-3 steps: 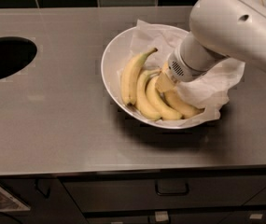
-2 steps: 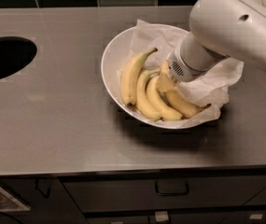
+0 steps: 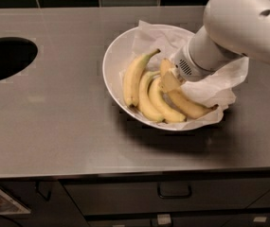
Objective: Pick banana from white bowl
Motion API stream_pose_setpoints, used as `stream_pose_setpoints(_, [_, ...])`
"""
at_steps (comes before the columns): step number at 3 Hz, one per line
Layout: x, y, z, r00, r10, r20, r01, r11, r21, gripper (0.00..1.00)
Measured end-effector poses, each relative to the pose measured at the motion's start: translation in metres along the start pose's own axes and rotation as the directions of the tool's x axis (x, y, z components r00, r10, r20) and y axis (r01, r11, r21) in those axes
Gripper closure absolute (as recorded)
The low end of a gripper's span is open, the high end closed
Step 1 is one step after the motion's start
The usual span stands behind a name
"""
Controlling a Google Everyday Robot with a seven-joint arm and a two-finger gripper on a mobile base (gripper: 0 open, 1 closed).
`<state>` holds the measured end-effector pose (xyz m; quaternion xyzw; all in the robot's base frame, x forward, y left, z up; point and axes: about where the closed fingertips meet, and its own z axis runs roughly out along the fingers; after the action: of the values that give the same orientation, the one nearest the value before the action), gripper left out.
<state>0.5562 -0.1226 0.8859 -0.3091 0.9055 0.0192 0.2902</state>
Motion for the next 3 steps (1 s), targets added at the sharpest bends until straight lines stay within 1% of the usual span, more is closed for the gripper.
stream_pose_setpoints(1, [-0.009, 0.005, -0.025, 0.996, -0.015, 0.086, 0.017, 0.9996, -0.022, 1.0])
stream_pose_setpoints(2, [-0.017, 0.009, -0.052, 0.983, -0.03, 0.182, 0.04, 0.9977, -0.054, 1.0])
stream_pose_setpoints(3, [-0.021, 0.01, -0.074, 0.965, -0.038, 0.26, 0.06, 0.995, -0.08, 1.0])
